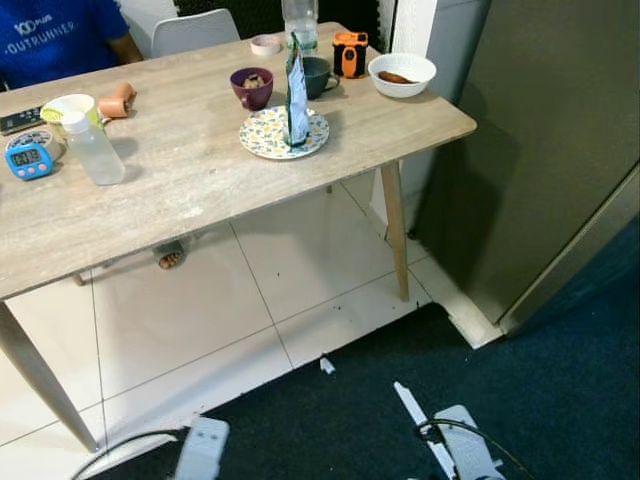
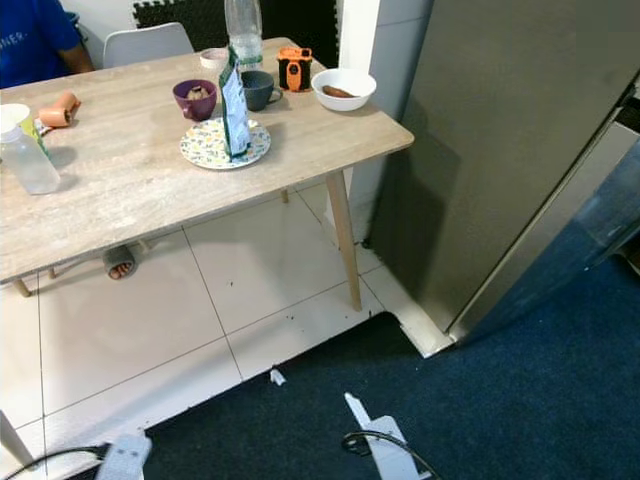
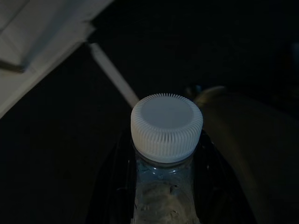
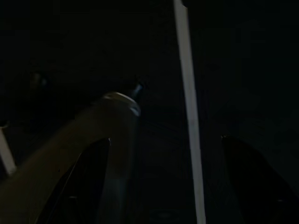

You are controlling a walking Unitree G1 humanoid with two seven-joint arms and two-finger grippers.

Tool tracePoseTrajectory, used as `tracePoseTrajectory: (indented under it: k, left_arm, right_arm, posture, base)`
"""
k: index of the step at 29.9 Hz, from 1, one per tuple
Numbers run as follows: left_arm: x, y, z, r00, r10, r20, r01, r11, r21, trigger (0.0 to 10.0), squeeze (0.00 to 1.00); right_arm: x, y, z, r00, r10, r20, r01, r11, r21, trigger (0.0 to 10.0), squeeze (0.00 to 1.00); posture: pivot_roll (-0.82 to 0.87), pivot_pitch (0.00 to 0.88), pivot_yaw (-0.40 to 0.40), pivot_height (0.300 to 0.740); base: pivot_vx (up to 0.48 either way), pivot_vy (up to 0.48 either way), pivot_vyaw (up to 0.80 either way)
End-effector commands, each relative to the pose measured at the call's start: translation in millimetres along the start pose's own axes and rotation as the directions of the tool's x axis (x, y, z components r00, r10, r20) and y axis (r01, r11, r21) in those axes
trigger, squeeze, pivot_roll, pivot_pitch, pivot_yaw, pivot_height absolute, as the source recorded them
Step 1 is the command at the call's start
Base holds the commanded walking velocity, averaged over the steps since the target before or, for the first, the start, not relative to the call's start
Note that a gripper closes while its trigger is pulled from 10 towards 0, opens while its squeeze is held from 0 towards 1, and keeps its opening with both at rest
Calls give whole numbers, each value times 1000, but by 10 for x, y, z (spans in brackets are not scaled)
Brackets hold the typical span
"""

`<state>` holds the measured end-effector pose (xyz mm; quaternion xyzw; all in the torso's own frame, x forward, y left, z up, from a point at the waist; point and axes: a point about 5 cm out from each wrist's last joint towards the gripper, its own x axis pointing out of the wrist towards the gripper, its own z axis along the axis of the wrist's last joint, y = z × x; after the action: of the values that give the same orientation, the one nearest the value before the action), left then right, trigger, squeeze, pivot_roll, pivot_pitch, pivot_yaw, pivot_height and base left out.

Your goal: Restocking fridge

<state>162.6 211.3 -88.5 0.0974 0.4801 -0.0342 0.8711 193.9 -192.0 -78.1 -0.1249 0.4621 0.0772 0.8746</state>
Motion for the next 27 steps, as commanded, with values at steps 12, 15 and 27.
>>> tracePoseTrajectory:
  k: [12, 15, 27]
  left_arm:
    - [-50, 73, -204, 998, 3, -70, -1, 1000, 27, 10000, 0]
    - [-47, 58, -204, 998, 3, -70, -2, 1000, 17, 10000, 0]
    - [1, -240, -95, 997, -63, -36, 64, 998, 25, 10000, 0]
  right_arm:
    - [-12, 58, -124, 998, -48, -32, 50, 995, 81, 10000, 0]
    - [-23, 44, -171, 998, -49, -43, 52, 996, 75, 10000, 0]
    - [-74, 64, -402, 994, -28, -106, 29, 1000, 10, 10000, 0]
  posture:
    - [-41, 183, 17, 740]
    - [-43, 188, 14, 740]
    - [-56, 187, -37, 740]
  base:
    - [0, 0, 0]
    - [0, 0, 0]
    - [0, 0, 0]
